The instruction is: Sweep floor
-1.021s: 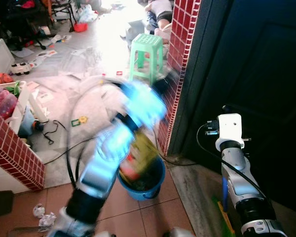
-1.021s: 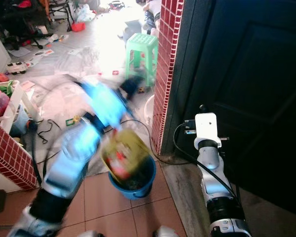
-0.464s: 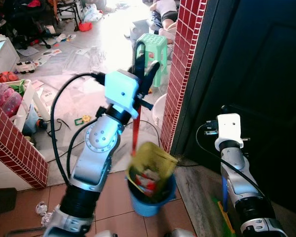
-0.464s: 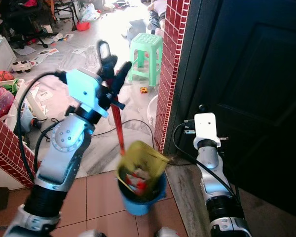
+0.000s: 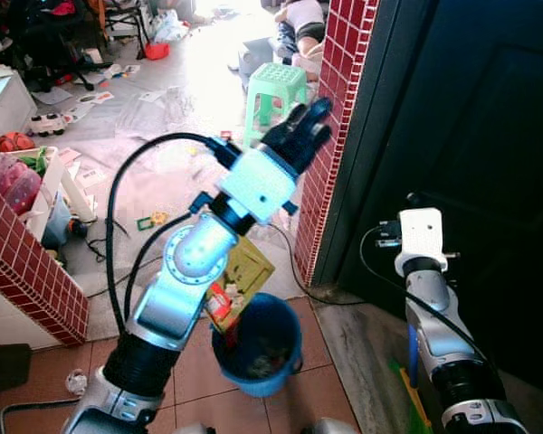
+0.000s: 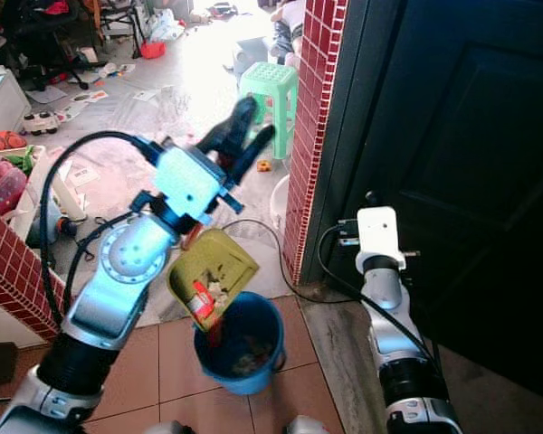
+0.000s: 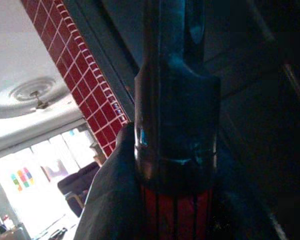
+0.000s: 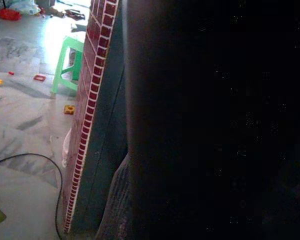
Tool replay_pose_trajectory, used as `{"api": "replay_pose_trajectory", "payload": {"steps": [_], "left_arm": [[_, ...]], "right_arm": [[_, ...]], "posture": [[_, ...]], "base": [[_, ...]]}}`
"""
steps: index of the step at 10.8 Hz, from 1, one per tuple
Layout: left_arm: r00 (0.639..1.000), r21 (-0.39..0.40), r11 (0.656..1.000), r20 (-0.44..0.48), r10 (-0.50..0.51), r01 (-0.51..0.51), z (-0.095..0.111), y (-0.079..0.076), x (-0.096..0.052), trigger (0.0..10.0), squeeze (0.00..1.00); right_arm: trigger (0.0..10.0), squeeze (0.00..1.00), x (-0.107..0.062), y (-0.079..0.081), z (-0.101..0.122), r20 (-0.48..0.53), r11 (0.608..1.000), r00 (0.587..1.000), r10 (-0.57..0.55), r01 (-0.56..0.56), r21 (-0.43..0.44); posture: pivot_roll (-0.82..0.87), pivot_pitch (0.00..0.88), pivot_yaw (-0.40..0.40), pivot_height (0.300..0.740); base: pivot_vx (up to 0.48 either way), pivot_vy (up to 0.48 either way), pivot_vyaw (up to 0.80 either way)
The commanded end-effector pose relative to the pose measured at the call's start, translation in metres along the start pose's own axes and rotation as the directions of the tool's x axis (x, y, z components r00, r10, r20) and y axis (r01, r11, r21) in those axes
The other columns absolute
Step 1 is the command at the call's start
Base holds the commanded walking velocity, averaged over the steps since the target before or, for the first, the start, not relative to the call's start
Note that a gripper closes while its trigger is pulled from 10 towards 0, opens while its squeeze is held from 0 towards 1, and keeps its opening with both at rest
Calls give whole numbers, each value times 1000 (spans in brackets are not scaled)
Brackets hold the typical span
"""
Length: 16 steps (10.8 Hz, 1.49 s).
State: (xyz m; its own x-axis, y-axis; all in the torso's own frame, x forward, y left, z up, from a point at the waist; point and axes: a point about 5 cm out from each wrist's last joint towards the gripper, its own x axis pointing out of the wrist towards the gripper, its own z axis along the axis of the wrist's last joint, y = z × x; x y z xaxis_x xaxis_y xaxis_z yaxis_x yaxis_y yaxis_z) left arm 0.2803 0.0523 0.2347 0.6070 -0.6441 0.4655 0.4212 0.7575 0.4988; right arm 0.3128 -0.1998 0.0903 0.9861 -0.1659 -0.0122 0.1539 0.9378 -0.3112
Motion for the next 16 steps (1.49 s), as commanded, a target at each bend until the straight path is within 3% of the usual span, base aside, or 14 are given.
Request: {"api": "replay_pose_trajectory", "payload": {"steps": [1, 4, 7, 8, 9, 10, 11, 12, 13, 15, 16], "left_arm": [[996, 67, 998, 84, -6, 1, 17, 6, 5, 10000, 0], [996, 66, 997, 92, 20, -26, 19, 11, 6, 10000, 0], [992, -113, 987, 53, 117, -111, 19, 12, 6, 10000, 0], [992, -62, 992, 56, 113, -110, 17, 15, 5, 10000, 0], [989, -103, 985, 39, 145, -141, 15, 19, 6, 10000, 0], [993, -48, 994, 54, 103, -100, 17, 18, 6, 10000, 0], [993, -60, 993, 58, 106, -103, 20, 18, 7, 10000, 0], [985, -172, 971, 24, 172, -166, 18, 20, 7, 10000, 0], [984, -14, 987, 72, 160, -159, 23, 22, 4, 10000, 0], [984, 16, 985, 61, 168, -170, 19, 22, 4, 10000, 0], [981, -44, 982, 40, 188, -186, 17, 23, 4, 10000, 0]], "right_arm": [[10000, 0, 5, -3, 9, 38, 1000, 999, -13, 13, -13], [10000, 0, 6, -3, 7, 35, 1000, 999, -12, 13, -18], [10000, 0, 8, 0, 7, 34, 1000, 999, -7, 7, -16], [10000, 0, 9, 0, 7, 36, 1000, 999, -7, 8, -16], [10000, 0, 9, 0, 7, 37, 1000, 999, -5, 6, -17], [10000, 0, 10, 0, 7, 38, 1000, 999, -3, 4, -19], [10000, 0, 11, 0, 7, 39, 1000, 999, -4, 5, -20], [10000, 0, 12, 0, 8, 40, 1000, 999, -5, 6, -20], [10000, 0, 13, 1, 8, 42, 1000, 999, -4, 5, -20], [10000, 0, 13, 2, 7, 42, 1000, 999, -2, 2, -21], [10000, 0, 14, 1, 7, 42, 1000, 999, -3, 4, -22]], "posture": [[-107, 0, -5, 740], [-99, 0, -8, 740], [-93, 0, -4, 740], [-94, 0, -4, 740], [-93, 0, -7, 740], [-91, 0, -6, 740], [-90, 0, -6, 740], [-88, 0, -6, 740], [-91, 0, -4, 740], [-90, 0, -6, 740], [-89, 0, -6, 740]], "base": [[0, 0, 0], [0, 0, 0], [0, 0, 0], [0, 0, 0], [0, 0, 0], [0, 0, 0], [0, 0, 0], [0, 0, 0], [0, 0, 0], [0, 0, 0], [0, 0, 0]]}}
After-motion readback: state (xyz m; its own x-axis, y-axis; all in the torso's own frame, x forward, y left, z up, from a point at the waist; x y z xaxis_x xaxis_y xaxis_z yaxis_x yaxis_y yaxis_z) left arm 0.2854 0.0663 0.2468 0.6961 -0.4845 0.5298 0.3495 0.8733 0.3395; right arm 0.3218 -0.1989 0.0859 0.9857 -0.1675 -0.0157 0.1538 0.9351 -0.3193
